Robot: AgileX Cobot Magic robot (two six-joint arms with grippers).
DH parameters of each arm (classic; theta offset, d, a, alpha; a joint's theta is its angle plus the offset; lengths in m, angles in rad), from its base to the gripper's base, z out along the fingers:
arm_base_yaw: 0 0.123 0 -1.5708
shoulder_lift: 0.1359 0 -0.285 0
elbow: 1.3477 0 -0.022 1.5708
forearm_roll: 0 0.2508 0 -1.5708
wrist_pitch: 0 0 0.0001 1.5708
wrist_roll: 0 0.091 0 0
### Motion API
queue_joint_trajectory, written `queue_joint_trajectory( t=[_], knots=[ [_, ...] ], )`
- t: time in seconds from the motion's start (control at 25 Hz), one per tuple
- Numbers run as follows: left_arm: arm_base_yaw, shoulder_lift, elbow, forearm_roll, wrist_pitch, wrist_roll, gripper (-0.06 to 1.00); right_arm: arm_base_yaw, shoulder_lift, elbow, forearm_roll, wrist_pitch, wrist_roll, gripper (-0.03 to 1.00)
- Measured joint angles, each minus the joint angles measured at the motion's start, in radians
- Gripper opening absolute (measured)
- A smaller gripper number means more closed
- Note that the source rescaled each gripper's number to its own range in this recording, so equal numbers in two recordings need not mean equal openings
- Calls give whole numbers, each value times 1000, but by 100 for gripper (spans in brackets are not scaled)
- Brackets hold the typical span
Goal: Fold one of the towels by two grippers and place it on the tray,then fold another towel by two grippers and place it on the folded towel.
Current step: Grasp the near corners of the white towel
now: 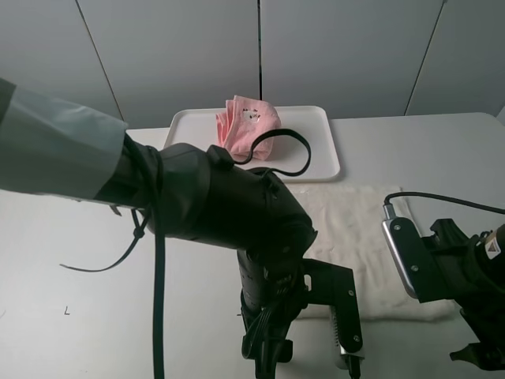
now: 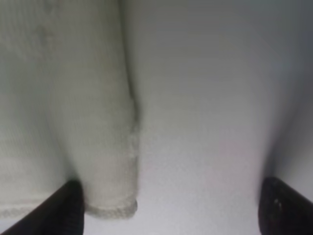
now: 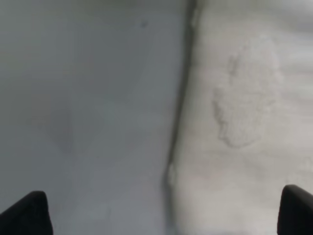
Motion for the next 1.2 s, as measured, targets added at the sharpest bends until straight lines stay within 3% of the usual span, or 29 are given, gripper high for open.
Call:
queue_joint_trajectory(
  t=[0.28,1.0,1.08,1.2],
  knots=[
    [0,0,0,2,6,0,93,0,109,5,-108,-2,102,100],
    [0,0,0,4,21,0,93,0,215,5,-141,-60,124,98],
    [0,0,0,4,23,0,93,0,218,5,-173,-71,124,86],
    [0,0,0,4,25,0,93,0,225,5,-236,-101,138,53]
  ],
)
